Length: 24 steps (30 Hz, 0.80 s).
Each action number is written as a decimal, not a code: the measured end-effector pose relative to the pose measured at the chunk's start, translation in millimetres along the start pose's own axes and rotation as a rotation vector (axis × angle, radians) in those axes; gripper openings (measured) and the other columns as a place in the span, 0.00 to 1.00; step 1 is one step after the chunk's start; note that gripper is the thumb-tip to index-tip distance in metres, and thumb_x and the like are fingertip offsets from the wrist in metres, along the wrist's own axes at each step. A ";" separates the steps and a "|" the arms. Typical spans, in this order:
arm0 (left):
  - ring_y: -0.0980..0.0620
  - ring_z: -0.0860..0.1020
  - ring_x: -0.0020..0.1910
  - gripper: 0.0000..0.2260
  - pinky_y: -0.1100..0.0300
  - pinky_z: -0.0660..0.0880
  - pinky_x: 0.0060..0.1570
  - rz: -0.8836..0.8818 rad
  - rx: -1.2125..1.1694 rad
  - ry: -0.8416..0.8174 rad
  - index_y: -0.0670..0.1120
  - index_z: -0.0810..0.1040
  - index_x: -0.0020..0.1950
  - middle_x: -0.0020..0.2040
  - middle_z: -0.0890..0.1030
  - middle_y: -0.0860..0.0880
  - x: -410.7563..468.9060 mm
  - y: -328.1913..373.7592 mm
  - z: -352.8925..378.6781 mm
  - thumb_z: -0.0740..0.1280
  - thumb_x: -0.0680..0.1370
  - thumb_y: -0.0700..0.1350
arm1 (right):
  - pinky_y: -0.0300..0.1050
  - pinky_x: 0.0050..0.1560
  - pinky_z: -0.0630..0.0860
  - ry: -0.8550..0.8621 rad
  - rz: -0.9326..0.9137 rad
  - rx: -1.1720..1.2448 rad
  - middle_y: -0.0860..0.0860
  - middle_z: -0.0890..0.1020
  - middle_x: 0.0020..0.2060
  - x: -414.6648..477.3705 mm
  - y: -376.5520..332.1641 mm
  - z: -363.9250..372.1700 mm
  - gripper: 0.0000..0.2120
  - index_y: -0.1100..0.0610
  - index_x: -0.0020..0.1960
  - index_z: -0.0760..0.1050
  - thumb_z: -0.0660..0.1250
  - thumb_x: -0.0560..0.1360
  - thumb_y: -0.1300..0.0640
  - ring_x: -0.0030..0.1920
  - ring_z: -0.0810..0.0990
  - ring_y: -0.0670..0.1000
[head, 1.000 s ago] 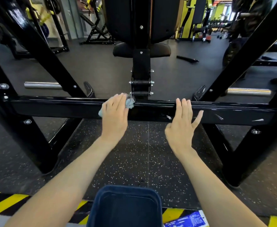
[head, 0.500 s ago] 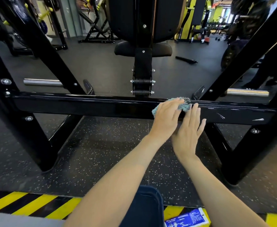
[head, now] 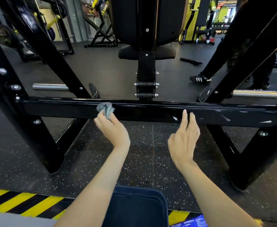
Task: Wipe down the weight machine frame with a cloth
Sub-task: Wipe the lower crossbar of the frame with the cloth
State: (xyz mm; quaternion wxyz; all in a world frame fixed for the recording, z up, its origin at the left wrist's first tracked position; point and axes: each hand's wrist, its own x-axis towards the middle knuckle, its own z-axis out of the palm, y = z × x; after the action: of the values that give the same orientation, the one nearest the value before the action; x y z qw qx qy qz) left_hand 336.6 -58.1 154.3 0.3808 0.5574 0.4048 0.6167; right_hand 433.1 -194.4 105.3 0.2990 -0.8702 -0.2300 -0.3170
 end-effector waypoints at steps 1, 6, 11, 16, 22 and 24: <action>0.53 0.71 0.49 0.10 0.69 0.65 0.46 -0.018 0.016 -0.061 0.39 0.71 0.60 0.55 0.74 0.45 -5.0 -1.8 5.3 0.59 0.80 0.37 | 0.59 0.69 0.62 0.022 0.001 0.002 0.65 0.64 0.70 0.3 -0.2 0.3 0.41 0.65 0.75 0.57 0.66 0.64 0.74 0.68 0.66 0.63; 0.55 0.73 0.48 0.10 0.71 0.64 0.47 0.030 0.052 -0.198 0.40 0.73 0.60 0.51 0.76 0.50 -43.4 4.1 33.0 0.59 0.79 0.35 | 0.56 0.75 0.52 0.110 -0.096 -0.008 0.63 0.67 0.70 -2.3 9.4 -0.1 0.42 0.66 0.75 0.52 0.62 0.62 0.77 0.69 0.69 0.61; 0.53 0.75 0.48 0.09 0.62 0.71 0.51 0.145 -0.006 -0.456 0.41 0.75 0.56 0.50 0.78 0.48 -84.1 37.0 62.2 0.62 0.78 0.34 | 0.58 0.75 0.52 0.105 -0.131 0.072 0.61 0.68 0.70 -0.6 19.6 -4.1 0.35 0.66 0.73 0.55 0.59 0.68 0.73 0.72 0.66 0.57; 0.60 0.76 0.41 0.07 0.69 0.73 0.41 -0.029 -0.138 -0.453 0.48 0.74 0.50 0.42 0.77 0.57 -90.3 40.1 43.9 0.64 0.77 0.37 | 0.51 0.56 0.69 0.050 -0.017 0.134 0.61 0.77 0.57 -8.8 23.5 -1.1 0.25 0.64 0.66 0.70 0.64 0.69 0.70 0.56 0.74 0.60; 0.57 0.73 0.44 0.09 0.74 0.69 0.44 -0.027 -0.092 -0.259 0.48 0.71 0.53 0.47 0.75 0.52 -64.6 25.9 32.2 0.63 0.77 0.36 | 0.39 0.41 0.76 -0.261 0.700 0.655 0.53 0.81 0.40 20.1 36.5 -5.1 0.11 0.59 0.56 0.76 0.59 0.76 0.64 0.40 0.80 0.54; 0.60 0.72 0.42 0.09 0.77 0.66 0.44 0.086 0.031 -0.326 0.43 0.75 0.54 0.47 0.75 0.52 -70.8 27.9 46.1 0.64 0.76 0.34 | 0.32 0.33 0.73 -0.274 0.952 0.983 0.53 0.80 0.39 29.6 39.3 -6.6 0.12 0.60 0.59 0.73 0.58 0.78 0.66 0.35 0.78 0.49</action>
State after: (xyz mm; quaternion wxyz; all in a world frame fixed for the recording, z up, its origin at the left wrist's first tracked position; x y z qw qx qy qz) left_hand 388.3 -130.5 155.5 0.4061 0.6726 0.3227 0.5277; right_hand 474.1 -220.7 115.1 0.7328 -0.6723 0.0242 0.1021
